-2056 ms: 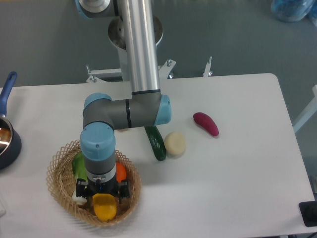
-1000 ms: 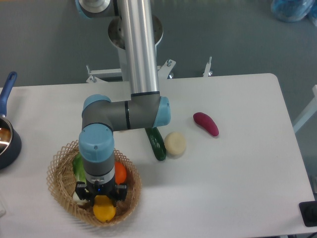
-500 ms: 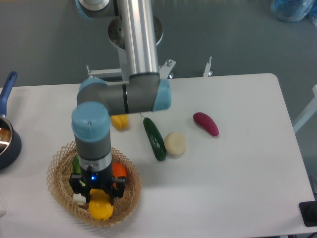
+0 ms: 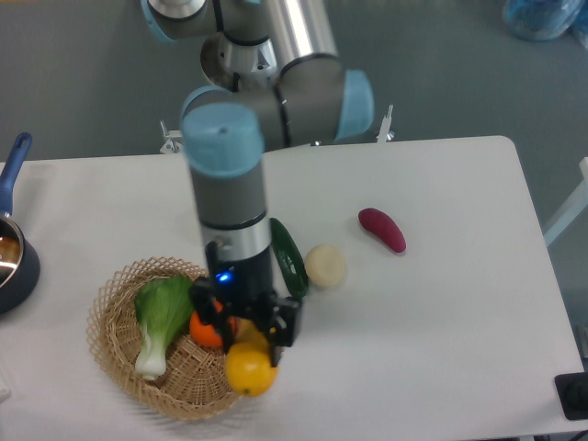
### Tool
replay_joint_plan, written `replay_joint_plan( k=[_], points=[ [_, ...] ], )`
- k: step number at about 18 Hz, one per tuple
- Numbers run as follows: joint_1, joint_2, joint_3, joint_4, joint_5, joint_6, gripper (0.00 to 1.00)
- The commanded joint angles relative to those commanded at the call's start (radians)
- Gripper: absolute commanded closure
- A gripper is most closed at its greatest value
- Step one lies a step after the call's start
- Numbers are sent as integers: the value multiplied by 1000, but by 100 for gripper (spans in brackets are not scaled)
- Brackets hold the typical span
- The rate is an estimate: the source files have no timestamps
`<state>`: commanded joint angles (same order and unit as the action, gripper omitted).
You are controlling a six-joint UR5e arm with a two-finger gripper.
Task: Pick up the mango from the basket
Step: 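Lift the held mango up and out of the basket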
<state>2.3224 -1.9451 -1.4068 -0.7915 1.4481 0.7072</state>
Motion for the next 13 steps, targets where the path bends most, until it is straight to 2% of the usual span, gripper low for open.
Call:
replay_joint_plan(
  k=[4, 7, 13],
  points=[
    [6, 2, 2, -9, 3, 0, 56],
    [35, 26, -37, -11, -2, 8, 56],
    [54, 31, -47, -11, -2, 8, 56]
  ],
)
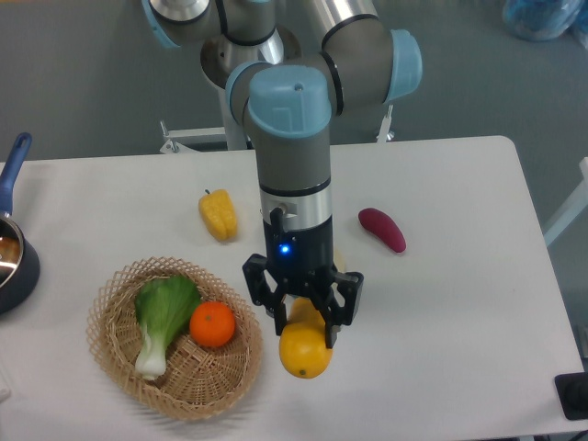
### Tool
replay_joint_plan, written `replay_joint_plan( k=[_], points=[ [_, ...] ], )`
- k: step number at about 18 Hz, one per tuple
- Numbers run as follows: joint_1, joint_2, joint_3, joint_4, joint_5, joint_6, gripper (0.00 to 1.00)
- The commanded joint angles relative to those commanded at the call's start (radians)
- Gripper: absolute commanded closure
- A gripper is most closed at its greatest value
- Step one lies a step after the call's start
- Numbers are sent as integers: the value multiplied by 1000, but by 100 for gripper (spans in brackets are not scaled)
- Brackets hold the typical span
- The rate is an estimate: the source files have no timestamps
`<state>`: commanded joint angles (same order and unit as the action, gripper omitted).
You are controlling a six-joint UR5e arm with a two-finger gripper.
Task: Pick up the mango from the basket
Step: 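Lift the held mango up and out of the basket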
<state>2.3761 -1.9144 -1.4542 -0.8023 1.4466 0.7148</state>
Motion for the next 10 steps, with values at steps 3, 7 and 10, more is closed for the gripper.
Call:
replay_joint_plan(
  k=[3, 7, 10],
  points=[
    [14, 2, -3, 0, -2, 0, 56],
    [14, 2, -9, 0, -2, 0, 56],
    [14, 3, -22, 2, 0, 0, 56]
  ],
)
